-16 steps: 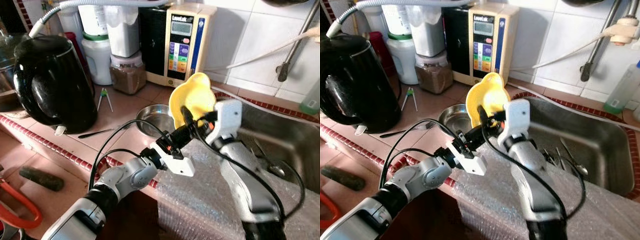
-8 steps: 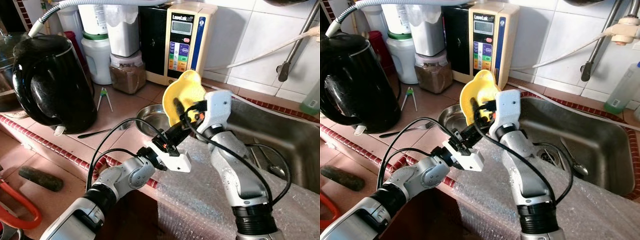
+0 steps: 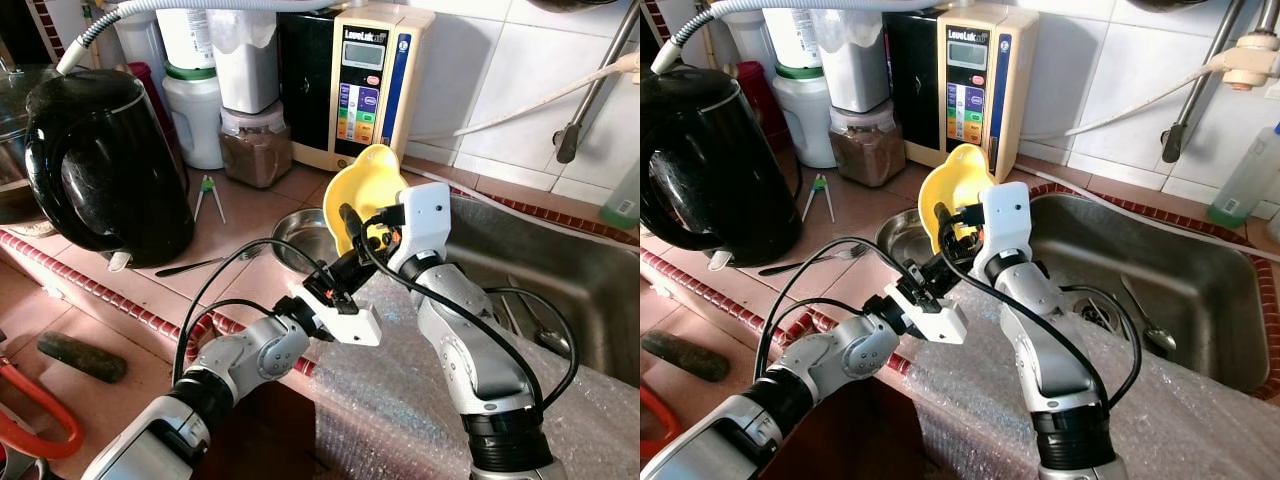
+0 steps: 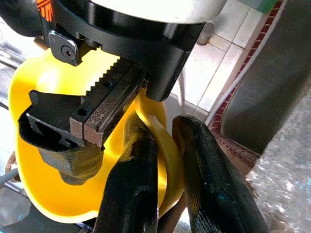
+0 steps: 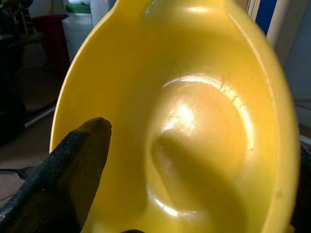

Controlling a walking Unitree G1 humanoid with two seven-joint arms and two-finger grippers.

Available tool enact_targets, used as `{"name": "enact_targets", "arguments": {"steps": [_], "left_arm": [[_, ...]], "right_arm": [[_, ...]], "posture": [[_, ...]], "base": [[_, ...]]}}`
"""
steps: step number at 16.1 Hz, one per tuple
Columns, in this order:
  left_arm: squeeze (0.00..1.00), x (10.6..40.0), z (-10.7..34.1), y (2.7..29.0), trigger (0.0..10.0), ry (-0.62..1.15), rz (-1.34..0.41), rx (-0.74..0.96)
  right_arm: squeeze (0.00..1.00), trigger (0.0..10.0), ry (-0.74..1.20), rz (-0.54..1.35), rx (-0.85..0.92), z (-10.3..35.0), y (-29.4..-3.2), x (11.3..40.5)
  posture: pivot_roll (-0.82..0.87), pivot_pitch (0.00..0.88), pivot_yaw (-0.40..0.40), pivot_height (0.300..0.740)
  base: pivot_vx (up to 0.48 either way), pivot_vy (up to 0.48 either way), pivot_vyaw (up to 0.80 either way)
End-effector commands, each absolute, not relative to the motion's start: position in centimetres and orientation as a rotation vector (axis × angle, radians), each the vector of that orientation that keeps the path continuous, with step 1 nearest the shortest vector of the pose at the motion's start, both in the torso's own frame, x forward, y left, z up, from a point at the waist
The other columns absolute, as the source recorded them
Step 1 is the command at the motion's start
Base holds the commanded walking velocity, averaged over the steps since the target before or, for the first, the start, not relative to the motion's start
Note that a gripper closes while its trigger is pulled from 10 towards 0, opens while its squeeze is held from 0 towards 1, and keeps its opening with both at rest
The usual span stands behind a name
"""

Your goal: Kitchen organization

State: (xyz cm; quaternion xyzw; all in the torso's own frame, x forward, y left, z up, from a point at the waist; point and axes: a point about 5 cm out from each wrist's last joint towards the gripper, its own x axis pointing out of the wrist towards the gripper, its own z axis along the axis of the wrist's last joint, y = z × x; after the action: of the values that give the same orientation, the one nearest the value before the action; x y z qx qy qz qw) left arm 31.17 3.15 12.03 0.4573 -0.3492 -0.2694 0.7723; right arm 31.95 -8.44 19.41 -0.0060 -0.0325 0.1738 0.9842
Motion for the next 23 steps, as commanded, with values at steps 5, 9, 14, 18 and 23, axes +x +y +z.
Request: {"name": "enact_targets", "arguments": {"steps": [5, 9, 14, 18, 23], "left_arm": [[0.0, 31.1, 12.1, 2.0, 2.2, -0.757, -0.625, 1.002], [0.0, 31.2, 12.0, 1.9, 2.4, -0.74, -0.623, 1.001], [0.0, 31.2, 11.8, 1.8, 2.7, -0.725, -0.62, 0.996], [0.0, 31.3, 11.9, 2.0, 3.1, -0.714, -0.616, 0.987], [0.0, 31.8, 12.4, 3.1, 3.8, -0.698, -0.565, 0.933]], "right_arm": [[1.0, 10.0, -0.078, 0.412, -0.111, 20.4, -5.9, 30.5], [1.0, 10.0, -0.104, 0.421, -0.162, 20.8, -4.9, 30.0], [0.93, 10.0, -0.217, 0.474, -0.205, 21.5, -4.1, 28.8], [0.37, 10.0, -0.221, 0.51, -0.2, 20.7, -4.4, 27.8], [1.0, 10.0, -0.104, 0.358, -0.268, 16.3, -9.9, 27.9]], "posture": [[0.02, 0.0, 0.001, 0.74], [0.01, 0.0, 0.004, 0.74], [0.02, 0.0, 0.002, 0.74], [0.02, 0.0, 0.002, 0.74], [0.02, 0.0, 0.015, 0.74]], "base": [[0.0, 0.0, 0.0], [0.0, 0.0, 0.0], [0.0, 0.0, 0.0], [0.0, 0.0, 0.0], [0.0, 0.0, 0.0]]}}
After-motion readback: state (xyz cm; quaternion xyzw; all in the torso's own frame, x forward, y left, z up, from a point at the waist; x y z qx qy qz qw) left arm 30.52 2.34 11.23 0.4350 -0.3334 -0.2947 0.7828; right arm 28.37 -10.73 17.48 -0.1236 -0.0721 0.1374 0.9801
